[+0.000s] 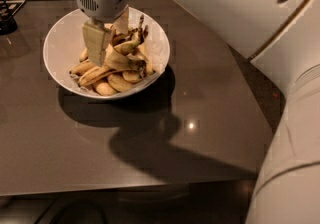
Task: Pick banana from white bowl
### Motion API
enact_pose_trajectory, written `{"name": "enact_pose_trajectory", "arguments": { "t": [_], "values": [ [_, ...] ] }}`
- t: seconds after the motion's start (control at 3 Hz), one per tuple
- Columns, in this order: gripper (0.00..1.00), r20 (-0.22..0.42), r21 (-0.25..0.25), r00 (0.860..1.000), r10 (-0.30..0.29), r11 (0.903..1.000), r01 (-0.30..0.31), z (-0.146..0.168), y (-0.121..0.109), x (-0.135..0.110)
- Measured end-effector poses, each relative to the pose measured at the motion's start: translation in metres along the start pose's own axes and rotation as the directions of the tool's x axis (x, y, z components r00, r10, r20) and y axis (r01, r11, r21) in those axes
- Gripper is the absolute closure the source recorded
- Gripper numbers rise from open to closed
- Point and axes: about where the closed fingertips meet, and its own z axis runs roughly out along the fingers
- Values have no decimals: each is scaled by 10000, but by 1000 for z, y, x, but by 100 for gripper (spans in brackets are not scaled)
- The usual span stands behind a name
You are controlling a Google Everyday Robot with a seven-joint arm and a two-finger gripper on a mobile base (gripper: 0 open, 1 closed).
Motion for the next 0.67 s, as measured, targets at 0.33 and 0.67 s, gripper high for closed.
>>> {"name": "enact_pose_trajectory", "arguments": {
  "t": [0.33, 0.67],
  "values": [
    [36, -175, -151, 9998, 78, 9999, -81, 10, -1, -3],
    [36, -314, -344, 9995, 57, 9994, -68, 20, 0, -7]
  ]
}}
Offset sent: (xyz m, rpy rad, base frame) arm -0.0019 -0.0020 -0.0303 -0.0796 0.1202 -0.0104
